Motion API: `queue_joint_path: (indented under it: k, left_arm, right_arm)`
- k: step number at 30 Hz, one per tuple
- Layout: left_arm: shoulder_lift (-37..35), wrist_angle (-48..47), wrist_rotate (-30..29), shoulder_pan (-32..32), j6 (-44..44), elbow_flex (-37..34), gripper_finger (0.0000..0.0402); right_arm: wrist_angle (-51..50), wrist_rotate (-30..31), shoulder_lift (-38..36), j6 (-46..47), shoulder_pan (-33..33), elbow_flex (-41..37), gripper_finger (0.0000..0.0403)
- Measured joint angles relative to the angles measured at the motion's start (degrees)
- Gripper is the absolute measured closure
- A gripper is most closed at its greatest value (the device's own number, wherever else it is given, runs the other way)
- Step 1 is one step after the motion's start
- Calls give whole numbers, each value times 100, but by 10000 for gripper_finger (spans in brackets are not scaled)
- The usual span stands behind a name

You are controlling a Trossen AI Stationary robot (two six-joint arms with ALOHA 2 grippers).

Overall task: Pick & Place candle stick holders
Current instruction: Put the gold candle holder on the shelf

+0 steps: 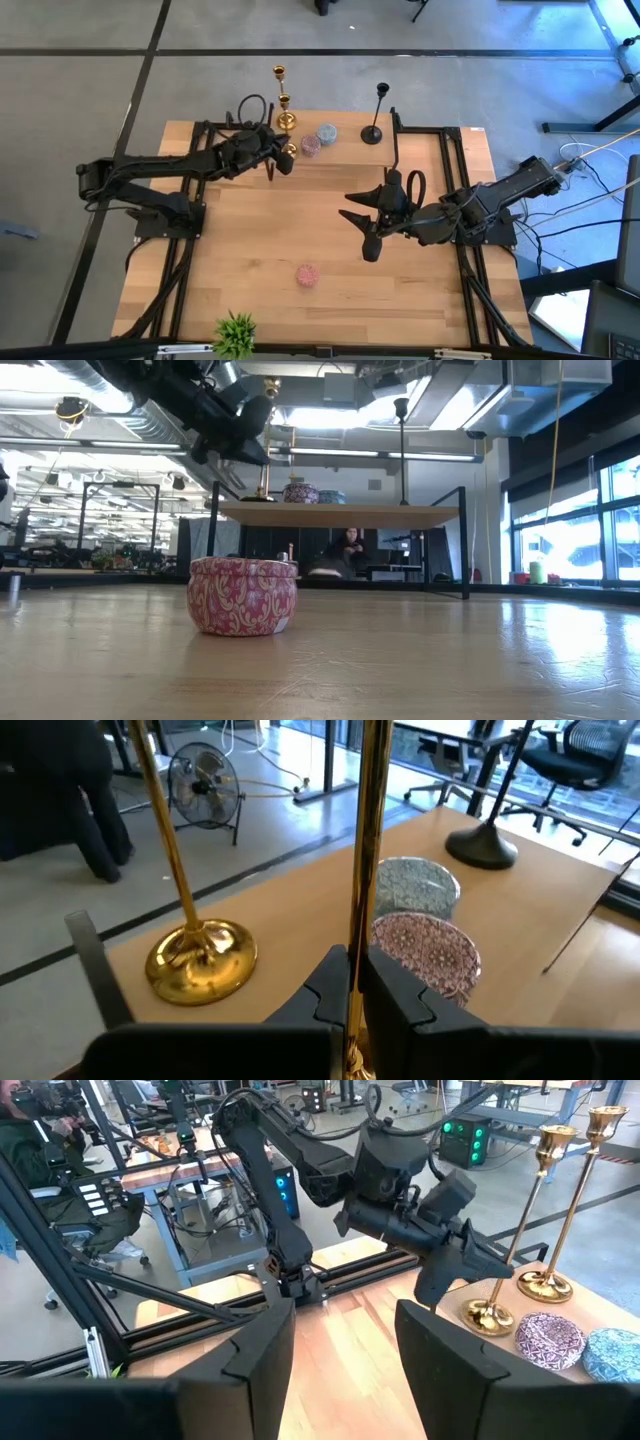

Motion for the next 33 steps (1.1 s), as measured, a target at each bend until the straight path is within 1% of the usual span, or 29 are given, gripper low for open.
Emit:
queue_joint_path:
  k: [5,16,33]
  left_arm:
    - [141,260,-130,-71,-1,0,393]
    - [-26,90,-330,-67,-14,-4,393]
    - [-38,-41,-303,-67,-31,-4,393]
  right_arm:
    - [-22,2,0,0,-2,0,226]
    - [-89,3,0,0,-2,-2,226]
    - [-85,9,0,0,-2,-2,226]
